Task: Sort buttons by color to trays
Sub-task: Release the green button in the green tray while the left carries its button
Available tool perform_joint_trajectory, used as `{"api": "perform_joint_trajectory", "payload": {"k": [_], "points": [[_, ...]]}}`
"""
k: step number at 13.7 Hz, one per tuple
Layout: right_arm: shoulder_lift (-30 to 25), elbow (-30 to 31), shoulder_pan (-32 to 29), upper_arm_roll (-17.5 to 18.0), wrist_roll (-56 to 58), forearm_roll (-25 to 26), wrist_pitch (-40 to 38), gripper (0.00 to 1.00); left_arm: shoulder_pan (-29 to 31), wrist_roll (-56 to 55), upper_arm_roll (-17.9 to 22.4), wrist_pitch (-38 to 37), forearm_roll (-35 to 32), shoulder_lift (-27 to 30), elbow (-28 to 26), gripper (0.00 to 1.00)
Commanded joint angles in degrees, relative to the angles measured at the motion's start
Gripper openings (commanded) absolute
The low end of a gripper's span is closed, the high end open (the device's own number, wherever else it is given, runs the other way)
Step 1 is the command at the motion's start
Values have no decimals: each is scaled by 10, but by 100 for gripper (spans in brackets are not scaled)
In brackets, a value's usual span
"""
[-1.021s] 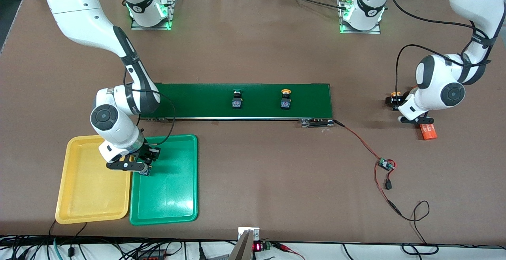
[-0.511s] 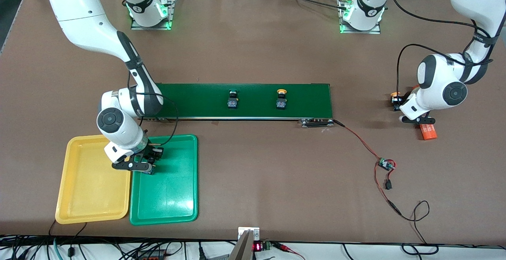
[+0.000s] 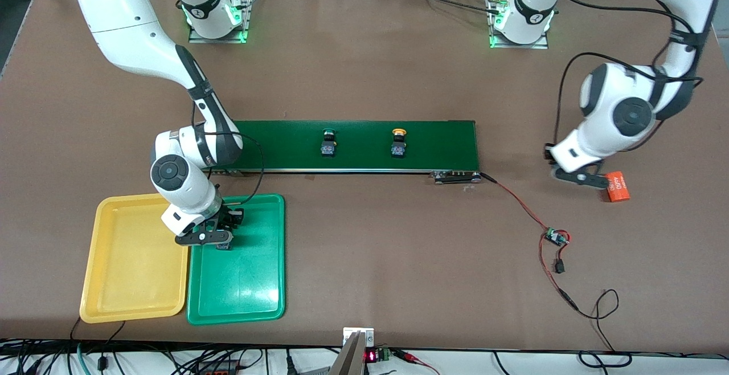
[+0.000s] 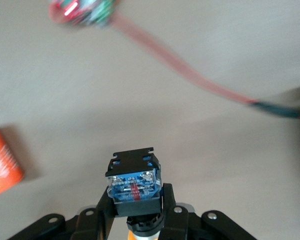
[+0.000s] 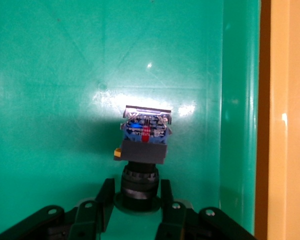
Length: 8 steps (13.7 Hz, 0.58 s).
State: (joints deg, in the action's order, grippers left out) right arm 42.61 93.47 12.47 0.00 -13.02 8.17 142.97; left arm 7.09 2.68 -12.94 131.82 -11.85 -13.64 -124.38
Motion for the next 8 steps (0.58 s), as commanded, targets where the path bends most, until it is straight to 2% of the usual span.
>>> {"api": "perform_joint_trajectory", "payload": {"k": [1,2,4,6,8], "points": [[8,-8,-3,3,9,4,2,68,-22,-36,-56,-15,27,2,13,0],[7,-8,-3,3,5,4,2,75,-30,-48,-66,-16,52,1,21,0],[4,-11,-2,3,8,-1,1,76,-55,-77,-75,-15,118,-12,29,0],[-3,-9,-2,7,5,-3,-7,78,-81,-100,-76,-9,140,-30,30,0],[-26,-9,7,11,-14,-4,-55,82,-98,-136,-76,9,165,-45,31,0]]}}
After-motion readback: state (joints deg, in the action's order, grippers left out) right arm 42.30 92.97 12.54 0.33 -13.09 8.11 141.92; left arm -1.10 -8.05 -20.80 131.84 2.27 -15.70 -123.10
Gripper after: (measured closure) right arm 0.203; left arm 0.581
